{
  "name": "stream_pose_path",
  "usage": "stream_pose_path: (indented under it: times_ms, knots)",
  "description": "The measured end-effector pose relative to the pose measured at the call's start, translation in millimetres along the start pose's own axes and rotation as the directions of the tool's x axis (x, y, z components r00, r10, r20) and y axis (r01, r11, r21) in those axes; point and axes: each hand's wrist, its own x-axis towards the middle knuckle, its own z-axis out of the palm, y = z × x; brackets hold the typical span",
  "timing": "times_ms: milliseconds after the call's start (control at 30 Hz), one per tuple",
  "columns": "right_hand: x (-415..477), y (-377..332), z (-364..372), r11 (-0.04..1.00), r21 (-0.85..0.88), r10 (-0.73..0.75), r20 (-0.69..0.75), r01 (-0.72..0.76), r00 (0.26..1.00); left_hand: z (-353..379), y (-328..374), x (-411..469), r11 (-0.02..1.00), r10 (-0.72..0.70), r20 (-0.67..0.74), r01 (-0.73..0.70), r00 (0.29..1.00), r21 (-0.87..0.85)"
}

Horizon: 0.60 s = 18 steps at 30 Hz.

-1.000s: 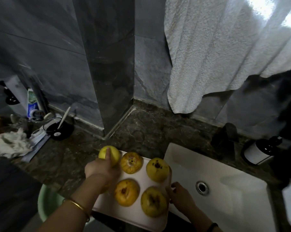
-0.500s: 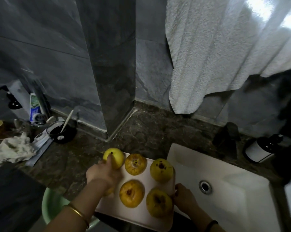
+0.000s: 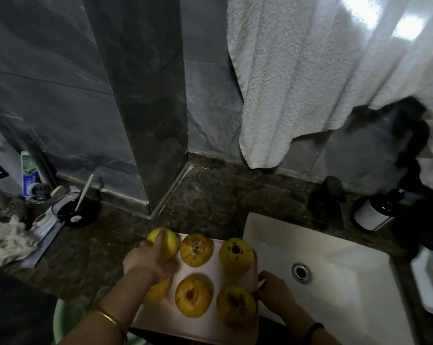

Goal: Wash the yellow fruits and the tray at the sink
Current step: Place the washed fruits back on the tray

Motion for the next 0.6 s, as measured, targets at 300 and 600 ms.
stream_pose_path:
  times_ms: [300,600]
  knots:
    - [7.3,1.7,-1.0,1.000,0.000,0.011,0.029,-0.011,1.000,3.6,7.0,5.3,1.000,-0.002,0.022,0.002,1.000,0.008]
    - [4.4,4.4,-1.1,1.000,0.020,0.005,0.024,-0.006,1.000,2.1,7.9,9.0,0.998,-0.016,0.075,0.012,0.997,0.058]
